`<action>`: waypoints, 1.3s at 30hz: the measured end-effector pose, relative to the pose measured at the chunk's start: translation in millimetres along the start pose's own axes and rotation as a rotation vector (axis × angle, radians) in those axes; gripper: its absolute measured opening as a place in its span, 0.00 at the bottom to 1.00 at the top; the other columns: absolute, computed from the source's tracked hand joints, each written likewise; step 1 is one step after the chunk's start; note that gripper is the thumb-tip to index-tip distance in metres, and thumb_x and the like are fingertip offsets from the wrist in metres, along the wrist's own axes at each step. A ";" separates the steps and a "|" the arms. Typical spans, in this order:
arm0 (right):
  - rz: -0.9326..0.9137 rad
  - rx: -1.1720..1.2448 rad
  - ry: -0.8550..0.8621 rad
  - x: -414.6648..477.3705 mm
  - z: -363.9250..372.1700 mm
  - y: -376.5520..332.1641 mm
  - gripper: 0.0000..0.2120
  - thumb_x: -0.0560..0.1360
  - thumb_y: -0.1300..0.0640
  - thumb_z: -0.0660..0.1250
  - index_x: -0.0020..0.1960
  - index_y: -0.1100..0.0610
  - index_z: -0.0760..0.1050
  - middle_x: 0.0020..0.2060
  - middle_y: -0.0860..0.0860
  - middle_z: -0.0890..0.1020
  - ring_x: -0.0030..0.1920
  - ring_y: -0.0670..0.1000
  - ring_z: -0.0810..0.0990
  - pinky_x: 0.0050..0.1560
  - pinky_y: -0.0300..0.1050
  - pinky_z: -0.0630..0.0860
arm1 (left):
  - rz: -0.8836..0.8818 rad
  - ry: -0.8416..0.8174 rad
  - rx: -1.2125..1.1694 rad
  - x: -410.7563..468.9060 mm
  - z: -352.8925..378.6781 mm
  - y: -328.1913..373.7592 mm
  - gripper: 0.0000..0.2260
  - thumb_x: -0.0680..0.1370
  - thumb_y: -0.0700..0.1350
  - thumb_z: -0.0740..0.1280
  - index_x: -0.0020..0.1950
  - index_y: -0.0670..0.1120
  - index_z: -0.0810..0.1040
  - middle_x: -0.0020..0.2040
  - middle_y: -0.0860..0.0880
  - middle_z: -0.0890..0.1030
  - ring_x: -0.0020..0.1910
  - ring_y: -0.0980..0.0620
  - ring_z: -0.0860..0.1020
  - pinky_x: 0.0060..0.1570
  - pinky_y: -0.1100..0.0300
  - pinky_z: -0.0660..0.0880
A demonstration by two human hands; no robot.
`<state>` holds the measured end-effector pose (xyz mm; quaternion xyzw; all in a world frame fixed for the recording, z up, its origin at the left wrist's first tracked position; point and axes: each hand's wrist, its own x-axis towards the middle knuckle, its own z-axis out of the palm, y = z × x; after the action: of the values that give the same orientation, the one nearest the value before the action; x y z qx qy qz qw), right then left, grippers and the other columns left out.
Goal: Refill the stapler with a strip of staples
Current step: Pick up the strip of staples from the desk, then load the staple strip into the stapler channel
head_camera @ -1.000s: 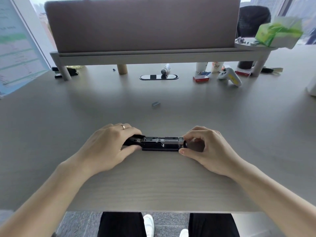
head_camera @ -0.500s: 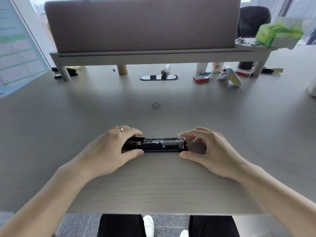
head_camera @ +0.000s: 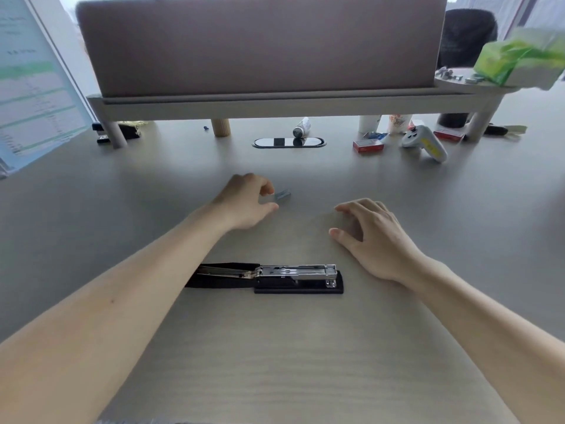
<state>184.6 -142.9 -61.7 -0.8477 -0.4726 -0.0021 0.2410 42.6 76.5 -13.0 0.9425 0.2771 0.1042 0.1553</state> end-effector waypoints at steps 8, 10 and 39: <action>0.009 -0.001 -0.013 2.0 1.2 4.5 0.27 0.79 0.37 0.65 0.74 0.46 0.73 0.71 0.45 0.77 0.73 0.52 0.71 0.74 0.51 0.68 | 0.038 0.126 0.026 43.3 21.0 3.7 0.11 0.76 0.43 0.74 0.58 0.44 0.83 0.51 0.47 0.89 0.55 0.43 0.85 0.59 0.52 0.79; 0.012 0.004 -0.015 1.6 0.0 3.9 0.27 0.79 0.37 0.65 0.74 0.46 0.73 0.71 0.46 0.77 0.74 0.52 0.71 0.74 0.51 0.68 | 0.055 0.141 0.026 41.0 21.2 5.1 0.09 0.76 0.40 0.73 0.56 0.44 0.84 0.50 0.46 0.89 0.54 0.42 0.84 0.59 0.51 0.79; 0.186 1.084 -0.088 4.8 -1.1 -40.7 0.07 0.80 0.60 0.72 0.45 0.59 0.85 0.37 0.55 0.89 0.36 0.46 0.84 0.42 0.38 0.82 | 0.472 0.338 -0.277 -65.6 13.0 18.3 0.09 0.75 0.42 0.79 0.54 0.45 0.86 0.44 0.64 0.83 0.47 0.59 0.86 0.50 0.71 0.79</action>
<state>154.8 -121.8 -43.0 -0.6397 -0.3390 0.2981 0.6221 1.2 22.4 -25.9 0.9199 0.0559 0.3292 0.2056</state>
